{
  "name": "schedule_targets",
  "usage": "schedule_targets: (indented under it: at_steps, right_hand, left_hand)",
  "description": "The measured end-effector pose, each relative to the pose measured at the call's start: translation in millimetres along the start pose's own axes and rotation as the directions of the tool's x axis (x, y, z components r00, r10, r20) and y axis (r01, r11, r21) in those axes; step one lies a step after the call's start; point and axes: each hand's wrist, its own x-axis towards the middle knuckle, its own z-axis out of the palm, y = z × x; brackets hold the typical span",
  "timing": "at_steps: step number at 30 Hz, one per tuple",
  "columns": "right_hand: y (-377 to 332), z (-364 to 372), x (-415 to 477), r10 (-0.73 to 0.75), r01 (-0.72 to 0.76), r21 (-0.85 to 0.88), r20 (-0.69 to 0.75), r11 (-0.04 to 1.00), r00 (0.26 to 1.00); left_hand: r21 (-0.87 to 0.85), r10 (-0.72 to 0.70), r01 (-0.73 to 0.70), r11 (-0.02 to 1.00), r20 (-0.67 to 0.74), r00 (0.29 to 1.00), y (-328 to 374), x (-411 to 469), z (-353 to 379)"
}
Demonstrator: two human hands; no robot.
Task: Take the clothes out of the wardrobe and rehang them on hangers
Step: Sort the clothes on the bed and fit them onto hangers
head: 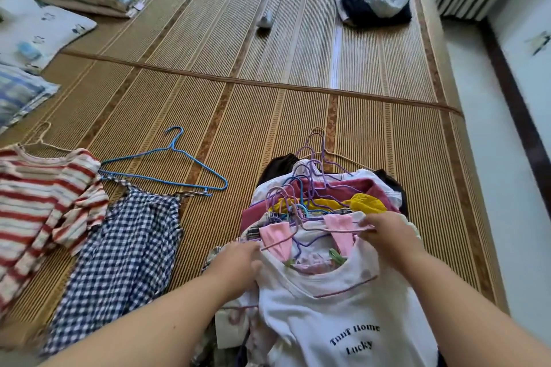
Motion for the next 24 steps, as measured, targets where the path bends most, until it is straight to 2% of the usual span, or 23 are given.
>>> schedule_targets:
  at_steps: [4, 8, 12, 17, 20, 24]
  right_hand:
    - [-10.5, -30.8, -52.8, -0.023, 0.019, 0.277, 0.014, 0.961, 1.000]
    - [-52.6, -66.0, -98.4, -0.062, 0.071, 0.336, -0.038, 0.939, 0.997]
    - [-122.4, -97.0, -128.0, -0.127, 0.134, 0.281, -0.042, 0.950, 0.991]
    - [-245.2, -121.7, -162.0, -0.261, 0.259, 0.077, 0.013, 0.963, 0.965]
    - [-335.9, -124.7, -187.5, -0.351, 0.350, 0.030, 0.040, 0.936, 0.935]
    - [-460.7, -100.6, -214.6, -0.456, 0.460, -0.023, 0.094, 0.887, 0.885]
  left_hand:
    - [0.080, 0.032, -0.026, 0.996, -0.077, 0.997, -1.1, -29.6, -16.0]
    - [0.097, 0.027, -0.005, 0.995, -0.227, 0.974, -13.4, -78.8, -46.6]
    - [-0.029, 0.063, -0.073, 0.997, -0.259, 0.964, -55.0, -132.6, -90.1]
    - [-0.119, 0.133, -0.183, 0.976, -0.341, 0.931, -138.5, -213.0, -152.2]
    - [-0.183, 0.105, -0.209, 0.961, -0.460, 0.882, -200.0, -265.7, -188.2]
    - [-0.253, -0.002, -0.189, 0.949, -0.604, 0.797, -298.1, -332.1, -241.7]
